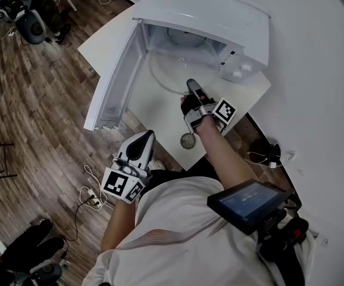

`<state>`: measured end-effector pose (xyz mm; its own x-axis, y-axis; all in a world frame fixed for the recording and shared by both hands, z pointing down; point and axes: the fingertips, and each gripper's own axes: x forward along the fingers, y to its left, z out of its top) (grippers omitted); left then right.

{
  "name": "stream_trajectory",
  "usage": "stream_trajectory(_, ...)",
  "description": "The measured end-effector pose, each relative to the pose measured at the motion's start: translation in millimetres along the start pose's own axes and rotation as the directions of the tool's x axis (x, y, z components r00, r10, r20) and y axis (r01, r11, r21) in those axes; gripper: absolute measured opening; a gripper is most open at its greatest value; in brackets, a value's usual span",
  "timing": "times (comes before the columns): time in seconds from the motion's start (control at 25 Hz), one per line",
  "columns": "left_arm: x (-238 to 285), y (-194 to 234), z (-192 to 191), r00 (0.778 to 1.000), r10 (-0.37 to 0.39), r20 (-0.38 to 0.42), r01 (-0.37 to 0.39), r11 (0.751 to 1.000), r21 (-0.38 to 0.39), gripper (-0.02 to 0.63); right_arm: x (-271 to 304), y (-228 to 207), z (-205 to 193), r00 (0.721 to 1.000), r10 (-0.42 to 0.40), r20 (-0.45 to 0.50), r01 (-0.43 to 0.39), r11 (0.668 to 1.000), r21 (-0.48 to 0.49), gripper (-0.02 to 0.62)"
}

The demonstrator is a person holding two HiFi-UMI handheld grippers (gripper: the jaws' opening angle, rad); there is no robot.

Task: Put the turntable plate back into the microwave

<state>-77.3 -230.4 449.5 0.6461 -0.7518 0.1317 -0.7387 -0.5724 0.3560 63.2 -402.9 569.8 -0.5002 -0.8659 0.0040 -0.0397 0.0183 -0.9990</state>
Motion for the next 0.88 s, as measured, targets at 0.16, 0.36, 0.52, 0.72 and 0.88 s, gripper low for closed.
stream_trajectory(0.16,3,9,-6,0.999,0.046,-0.008,-0.046,0.999,-0.024,0.011,32,-13,17,0.999,-0.016,0.03,0.016,1.0,-0.011,0.028)
stream_trajectory(0.36,2,18,-13,0.996,0.092,-0.008,-0.092,0.994,-0.052,0.011,67,-21,36,0.998,-0.015,0.067,0.016,1.0,-0.011,0.028)
stream_trajectory(0.52,5,23,-17,0.994,0.108,-0.002,-0.108,0.992,-0.064,0.011,89,-24,50,0.995,-0.015,0.098,0.018,0.999,-0.027,0.028)
stream_trajectory(0.72,5,28,-21,0.991,0.132,0.001,-0.132,0.988,-0.085,0.011,111,-33,59,0.988,-0.046,0.15,0.048,0.999,-0.01,0.028)
stream_trajectory(0.88,3,30,-21,0.989,0.145,0.004,-0.144,0.985,-0.092,0.011,124,-36,70,0.975,-0.074,0.211,0.071,0.997,0.024,0.028)
